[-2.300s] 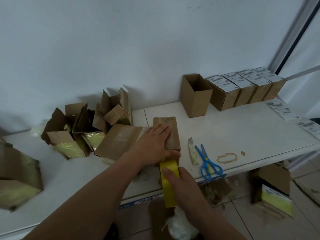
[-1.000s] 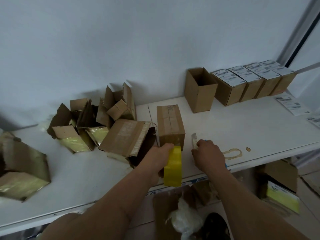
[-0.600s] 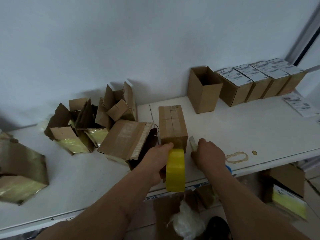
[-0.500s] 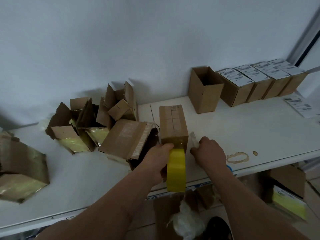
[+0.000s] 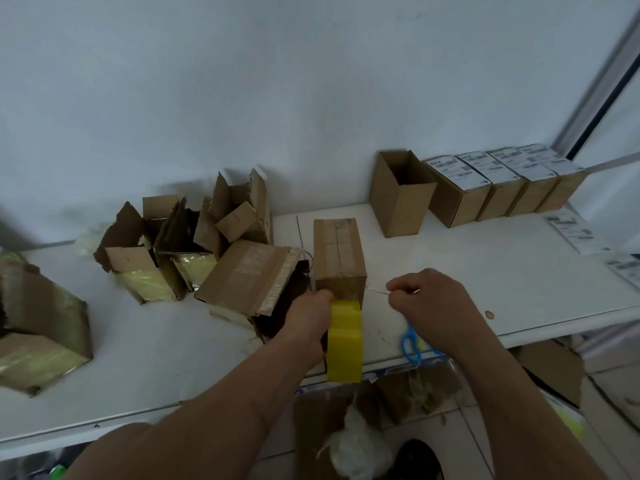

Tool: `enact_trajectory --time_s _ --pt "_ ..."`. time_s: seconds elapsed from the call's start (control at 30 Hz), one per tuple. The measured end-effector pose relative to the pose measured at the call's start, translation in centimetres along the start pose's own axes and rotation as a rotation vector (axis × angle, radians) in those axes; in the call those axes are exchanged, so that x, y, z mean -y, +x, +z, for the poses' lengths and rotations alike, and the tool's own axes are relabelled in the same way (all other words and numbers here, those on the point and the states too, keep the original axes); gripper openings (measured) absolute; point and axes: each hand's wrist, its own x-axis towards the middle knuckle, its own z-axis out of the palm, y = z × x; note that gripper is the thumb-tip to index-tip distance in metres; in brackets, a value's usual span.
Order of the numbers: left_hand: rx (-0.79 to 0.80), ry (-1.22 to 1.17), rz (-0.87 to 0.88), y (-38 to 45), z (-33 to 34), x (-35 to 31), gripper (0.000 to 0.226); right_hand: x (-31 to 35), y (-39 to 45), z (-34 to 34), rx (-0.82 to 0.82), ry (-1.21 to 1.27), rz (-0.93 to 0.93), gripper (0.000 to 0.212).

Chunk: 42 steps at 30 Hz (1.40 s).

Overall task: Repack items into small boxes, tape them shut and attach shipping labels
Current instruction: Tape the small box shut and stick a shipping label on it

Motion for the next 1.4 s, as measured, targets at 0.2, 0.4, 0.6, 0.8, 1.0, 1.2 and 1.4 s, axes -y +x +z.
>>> enact_trajectory --time_s 0.2,0.4,0.6,0.8,1.0,1.2,1.4 --pt "-0.003 0.022 0.012 0.0 0.2 0.0 0.027 0.3 0.8 1.3 0.048 0.02 -0.039 0.022" --pt "-0.023 0.036 0.018 0.8 0.2 0.3 0.019 0.0 2.2 2.9 0.067 -0.032 -0.053 0.025" --pt "0.003 -0.033 -0.067 1.3 0.1 0.2 0.019 -0.9 2.8 2.3 0.116 -0.12 0.02 0.024" --pt "0.058 -0.02 -0.057 1.2 0.0 -0.1 0.017 -4.2 3.7 2.8 0.126 -0.215 0.156 0.025" --pt "0.069 -0.013 -0.058 0.8 -0.3 -0.2 0.016 -4.5 4.2 4.6 0.026 -0.295 0.048 0.042" --pt "0.056 0.038 0.023 0.3 -1.0 -0.1 0.017 -2.6 5.7 5.9 -0.025 0.005 -0.305 0.05" --pt "0.068 0.12 0.048 -0.1 -2.0 -0.6 0.012 -2.8 7.2 7.9 -0.02 0.048 -0.325 0.039"
